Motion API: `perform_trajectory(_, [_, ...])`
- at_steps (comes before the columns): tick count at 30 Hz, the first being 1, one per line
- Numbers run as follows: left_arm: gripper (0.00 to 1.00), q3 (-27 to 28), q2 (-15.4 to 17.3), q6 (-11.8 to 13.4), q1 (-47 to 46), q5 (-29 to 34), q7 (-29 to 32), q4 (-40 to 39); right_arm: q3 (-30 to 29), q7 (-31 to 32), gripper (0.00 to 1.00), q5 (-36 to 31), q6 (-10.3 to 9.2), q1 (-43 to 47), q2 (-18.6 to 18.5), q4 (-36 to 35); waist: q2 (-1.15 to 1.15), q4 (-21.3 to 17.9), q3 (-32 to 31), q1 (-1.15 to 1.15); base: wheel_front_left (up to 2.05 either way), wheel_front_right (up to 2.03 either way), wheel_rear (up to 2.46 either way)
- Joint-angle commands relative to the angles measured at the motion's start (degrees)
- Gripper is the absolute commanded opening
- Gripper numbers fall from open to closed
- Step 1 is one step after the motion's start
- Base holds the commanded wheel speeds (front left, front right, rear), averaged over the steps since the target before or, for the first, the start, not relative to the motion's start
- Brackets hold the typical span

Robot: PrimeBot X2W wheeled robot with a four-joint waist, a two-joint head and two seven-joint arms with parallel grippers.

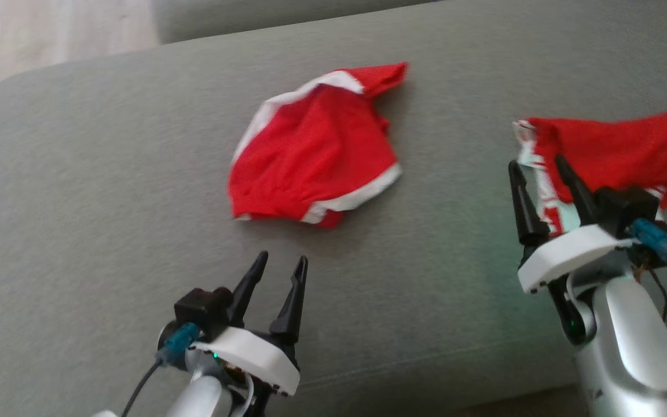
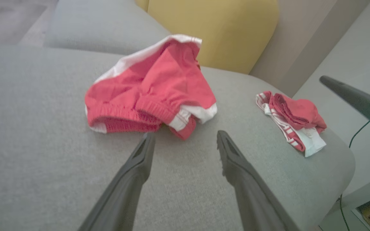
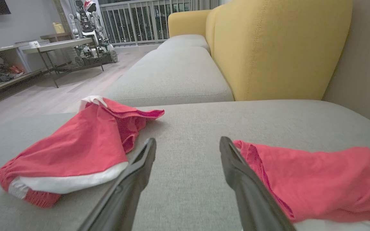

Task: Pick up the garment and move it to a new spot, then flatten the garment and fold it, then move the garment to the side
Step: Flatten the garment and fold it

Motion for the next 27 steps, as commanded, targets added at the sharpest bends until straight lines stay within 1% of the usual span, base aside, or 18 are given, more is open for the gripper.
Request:
perform_trajectory(1, [1.0, 1.3, 0.1, -0.3, -3.4, -0.8, -0.4, 0.1, 1.7, 0.7, 1.0, 0.6, -0.02, -0.3, 0.8, -3.9, 0.0, -3.7, 0.2, 0.0, 0.0, 0.0, 0.0])
perform_trajectory(6, [1.0, 1.2, 0.1, -0.4, -7.2, -5.8, -0.4, 5.8, 2.5, 2.8, 1.0, 1.3, -0.02, 2.6, 0.8, -10.2, 0.0, -7.0, 1.5, 0.0, 0.0, 0.0, 0.0])
perform_trajectory(11, [1.0, 1.2, 0.1, -0.4, -11.4, -10.4, -0.4, 12.9, 2.8, 3.9, 1.0, 1.6, -0.02, 3.9, 0.8, -13.6, 0.0, -8.8, 2.4, 0.0, 0.0, 0.0, 0.0])
perform_trajectory(18, [1.0, 1.3, 0.1, -1.0, -15.6, -11.7, -0.4, 17.4, 3.2, 4.3, 1.0, 2.0, -0.02, 4.7, 0.8, -15.0, 0.0, -10.0, 2.9, 0.0, 0.0, 0.0, 0.0])
perform_trajectory(25, [1.0, 1.9, 0.1, -1.6, -18.4, -12.7, -0.4, 19.6, 3.3, 4.3, 1.0, 2.2, -0.02, 4.8, 0.8, -15.8, 0.0, -10.4, 3.6, 0.0, 0.0, 0.0, 0.0])
perform_trajectory(26, [0.9, 1.8, 0.1, -1.9, -18.8, -12.5, -0.4, 19.7, 3.4, 4.3, 1.0, 2.3, -0.02, 4.7, 0.8, -15.9, 0.0, -10.4, 3.7, 0.0, 0.0, 0.0, 0.0])
perform_trajectory(27, [0.36, 1.9, 0.1, -2.1, -19.2, -12.2, -0.4, 19.7, 3.4, 4.3, 1.0, 2.3, -0.02, 4.7, 0.8, -15.9, 0.0, -10.4, 3.9, 0.0, 0.0, 0.0, 0.0])
